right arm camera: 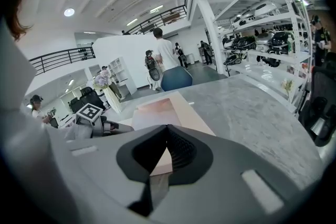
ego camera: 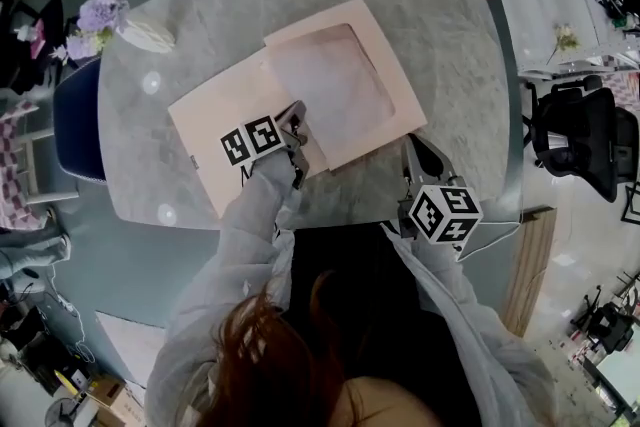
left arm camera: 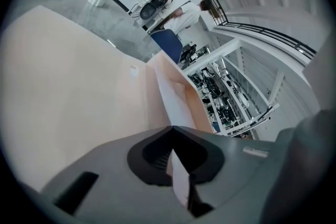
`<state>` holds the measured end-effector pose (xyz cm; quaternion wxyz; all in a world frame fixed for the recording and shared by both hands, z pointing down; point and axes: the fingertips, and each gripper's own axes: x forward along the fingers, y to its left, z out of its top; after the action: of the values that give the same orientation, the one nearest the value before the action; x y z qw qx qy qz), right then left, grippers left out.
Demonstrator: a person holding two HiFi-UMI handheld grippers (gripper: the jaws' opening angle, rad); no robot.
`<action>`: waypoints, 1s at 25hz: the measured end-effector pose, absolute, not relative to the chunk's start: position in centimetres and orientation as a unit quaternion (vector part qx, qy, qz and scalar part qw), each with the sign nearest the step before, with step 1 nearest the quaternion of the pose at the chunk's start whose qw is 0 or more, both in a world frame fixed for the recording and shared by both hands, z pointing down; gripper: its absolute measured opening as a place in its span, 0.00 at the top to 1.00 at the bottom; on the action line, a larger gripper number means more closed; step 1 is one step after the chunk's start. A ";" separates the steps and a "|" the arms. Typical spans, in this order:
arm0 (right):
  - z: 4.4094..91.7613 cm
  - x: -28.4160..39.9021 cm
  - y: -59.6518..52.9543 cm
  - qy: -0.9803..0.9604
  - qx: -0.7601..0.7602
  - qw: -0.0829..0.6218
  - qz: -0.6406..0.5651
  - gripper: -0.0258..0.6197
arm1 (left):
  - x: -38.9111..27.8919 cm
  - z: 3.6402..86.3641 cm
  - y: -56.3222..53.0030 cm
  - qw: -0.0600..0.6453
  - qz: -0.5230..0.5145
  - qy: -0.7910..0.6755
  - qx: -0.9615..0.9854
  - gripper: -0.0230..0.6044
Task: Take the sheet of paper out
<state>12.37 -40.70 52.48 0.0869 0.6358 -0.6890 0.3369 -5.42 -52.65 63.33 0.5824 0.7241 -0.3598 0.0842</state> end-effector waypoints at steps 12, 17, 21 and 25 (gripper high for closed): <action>50.9 9.4 -41.9 -0.756 0.570 0.083 0.311 0.94 | -15.1 57.6 -49.5 0.511 0.002 -0.460 0.726 0.96; 50.0 7.5 -42.5 -0.786 0.536 0.079 0.298 0.94 | -19.2 53.9 -47.8 0.436 -0.018 -0.517 0.737 0.96; 49.3 5.8 -42.3 -0.813 0.504 0.078 0.281 0.94 | -21.7 50.8 -45.8 0.377 -0.031 -0.554 0.741 0.96; 48.5 5.4 -40.4 -0.828 0.487 0.075 0.269 0.94 | -22.2 47.9 -42.6 0.336 -0.043 -0.573 0.746 0.96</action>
<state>5.43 -40.37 48.53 0.0755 0.4871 -0.8276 0.2685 -22.21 -42.56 47.90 0.3358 0.7460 -0.5734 -0.0434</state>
